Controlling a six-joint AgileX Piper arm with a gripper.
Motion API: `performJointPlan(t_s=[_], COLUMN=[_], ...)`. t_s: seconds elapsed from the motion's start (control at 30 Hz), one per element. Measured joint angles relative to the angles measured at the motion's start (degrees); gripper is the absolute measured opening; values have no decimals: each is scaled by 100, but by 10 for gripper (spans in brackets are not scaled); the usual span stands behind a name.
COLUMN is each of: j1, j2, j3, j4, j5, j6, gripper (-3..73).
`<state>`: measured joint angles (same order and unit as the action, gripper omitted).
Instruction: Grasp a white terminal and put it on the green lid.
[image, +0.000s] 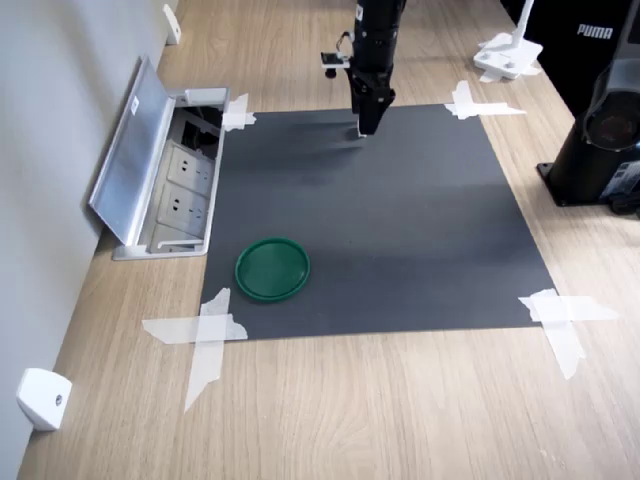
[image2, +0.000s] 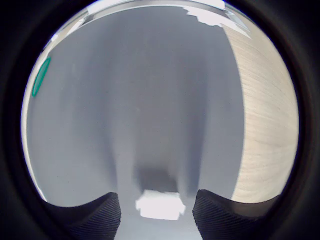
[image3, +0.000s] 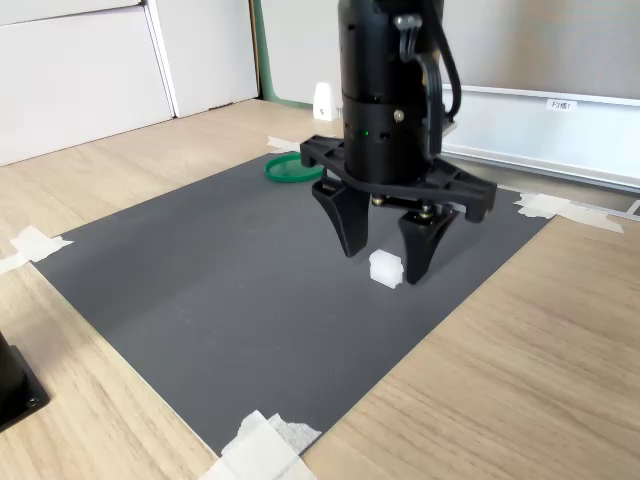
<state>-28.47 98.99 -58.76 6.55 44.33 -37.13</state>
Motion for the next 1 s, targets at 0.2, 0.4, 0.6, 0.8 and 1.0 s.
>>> performJointPlan(t_s=[0.2,0.4,0.6,0.8,1.0], j1=[267,230,230,230,230], j2=[9,9,9,75,112], j3=[0,0,0,0,0], j4=[-2,-319,-517,-555,-555], j5=[0,-23,-23,-18,-18], j6=[283,631,276,-152,-507], gripper=[620,620,620,620,620])
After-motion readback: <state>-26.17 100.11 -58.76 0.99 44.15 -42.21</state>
